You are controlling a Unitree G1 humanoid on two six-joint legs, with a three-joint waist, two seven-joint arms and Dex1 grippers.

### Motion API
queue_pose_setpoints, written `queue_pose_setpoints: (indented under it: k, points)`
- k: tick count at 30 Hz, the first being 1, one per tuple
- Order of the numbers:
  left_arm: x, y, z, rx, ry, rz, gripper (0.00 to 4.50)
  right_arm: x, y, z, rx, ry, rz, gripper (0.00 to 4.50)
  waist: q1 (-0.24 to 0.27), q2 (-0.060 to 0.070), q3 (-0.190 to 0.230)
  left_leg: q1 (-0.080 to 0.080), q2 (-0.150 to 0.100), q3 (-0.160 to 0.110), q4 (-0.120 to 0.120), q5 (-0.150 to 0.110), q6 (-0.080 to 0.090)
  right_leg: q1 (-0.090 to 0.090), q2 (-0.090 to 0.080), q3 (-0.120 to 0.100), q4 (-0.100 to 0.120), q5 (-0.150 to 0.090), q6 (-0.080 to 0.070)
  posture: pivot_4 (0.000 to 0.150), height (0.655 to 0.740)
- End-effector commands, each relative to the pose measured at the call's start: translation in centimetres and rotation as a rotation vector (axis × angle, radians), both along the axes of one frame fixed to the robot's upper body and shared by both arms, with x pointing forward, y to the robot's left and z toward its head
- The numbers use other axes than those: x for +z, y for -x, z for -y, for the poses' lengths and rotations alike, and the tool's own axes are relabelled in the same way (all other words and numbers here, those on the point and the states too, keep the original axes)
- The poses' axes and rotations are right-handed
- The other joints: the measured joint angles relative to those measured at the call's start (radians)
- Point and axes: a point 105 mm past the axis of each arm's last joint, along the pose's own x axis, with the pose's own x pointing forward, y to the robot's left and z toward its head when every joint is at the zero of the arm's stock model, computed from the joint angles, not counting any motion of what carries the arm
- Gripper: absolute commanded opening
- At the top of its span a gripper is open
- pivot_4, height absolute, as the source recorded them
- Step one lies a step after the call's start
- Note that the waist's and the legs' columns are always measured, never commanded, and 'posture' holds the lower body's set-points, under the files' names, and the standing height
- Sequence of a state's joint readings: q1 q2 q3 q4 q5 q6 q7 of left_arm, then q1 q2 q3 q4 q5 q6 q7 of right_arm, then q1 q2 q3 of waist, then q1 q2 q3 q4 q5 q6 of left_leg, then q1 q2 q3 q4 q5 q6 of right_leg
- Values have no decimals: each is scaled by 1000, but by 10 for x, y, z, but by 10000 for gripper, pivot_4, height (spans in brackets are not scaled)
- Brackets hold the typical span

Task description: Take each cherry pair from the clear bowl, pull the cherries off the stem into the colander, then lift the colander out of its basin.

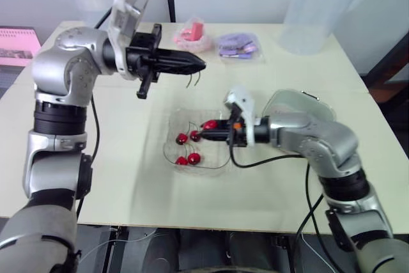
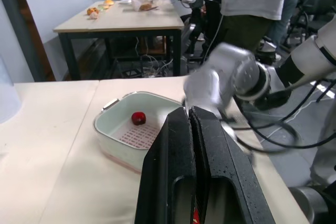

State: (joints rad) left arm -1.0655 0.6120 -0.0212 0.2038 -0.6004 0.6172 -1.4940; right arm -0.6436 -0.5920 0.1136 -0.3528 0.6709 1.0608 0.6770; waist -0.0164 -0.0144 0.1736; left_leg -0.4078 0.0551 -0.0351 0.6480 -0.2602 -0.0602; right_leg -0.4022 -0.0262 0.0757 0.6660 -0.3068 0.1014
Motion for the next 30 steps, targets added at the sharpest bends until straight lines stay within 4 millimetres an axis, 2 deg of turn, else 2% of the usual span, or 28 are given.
queue_pose_setpoints:
  k: [1, 3, 5, 9, 12, 15, 19, 20, 25, 27, 30]
  points:
    - [7, 7, -4, -4, 9, 51, 0, 33, -7, 37, -105, -5, 134, 7375, 2, 0, 0, 0, 0, 0, 0, 0, 0, 0, 0, 0, 0, 0, 0, 1500, 7367]
    - [3, 8, -5, 1, 4, 50, 0, 35, -15, 64, -193, 29, 147, 7375, 2, 0, 0, 0, 0, 0, 0, 0, 0, 0, 0, 0, -1, 0, 0, 1500, 7367]
    - [1, 8, -6, 4, 1, 50, 0, 35, -19, 78, -234, 53, 152, 7375, 1, 0, 0, 0, 0, 0, 0, 0, 0, 0, 0, 0, -1, 0, 0, 1500, 7367]
    - [-4, 8, -6, 10, 2, 44, 0, 11, -39, 130, -404, 206, 144, 7375, -3, 0, 0, 0, 0, 1, 0, 0, 0, 0, 0, 1, -1, 0, 0, 1500, 7367]
    - [-5, 9, -5, 12, 4, 44, 0, 2, -46, 142, -436, 238, 135, 7375, -5, 0, 0, 0, 0, 2, 0, 0, 0, 0, 0, 2, -1, 0, 0, 1500, 7367]
    - [-5, 9, -5, 19, 5, 44, 0, -5, -48, 150, -444, 265, 138, 21555, -5, 0, 0, 1, 0, 1, 0, 0, 0, 0, 0, 2, 0, 0, 0, 1500, 7367]
    - [-6, 8, -8, 34, 6, 39, 0, 4, -47, 151, -432, 249, 163, 41761, -3, 0, 0, 0, 0, 2, 0, 0, 0, 0, 0, 2, -1, 0, 0, 1500, 7367]
    - [-7, 8, -8, 39, 7, 37, 0, 10, -45, 150, -423, 242, 177, 44562, -3, 0, 0, 0, 0, 2, 0, 0, 0, 0, 0, 2, -1, 0, 0, 1500, 7367]
    - [-7, 6, -12, 75, 21, 28, 0, 39, -36, 136, -352, 216, 247, 44562, -2, 0, 0, 0, 0, 1, 0, 0, 0, 0, 0, 2, 0, 0, 0, 1500, 7367]
    - [-7, 1, -16, 110, 30, 29, 0, 55, -25, 119, -266, 194, 285, 44562, -3, 0, 0, 0, 0, 1, 0, 0, 0, 0, 0, 1, 0, 0, 0, 1500, 7367]
    - [-6, -17, -29, 223, 63, 22, 0, 76, -7, 90, -134, 164, 352, 44562, -6, 0, 0, 1, 0, 1, 0, 0, 0, 0, 0, 2, 0, 0, 0, 1500, 7367]
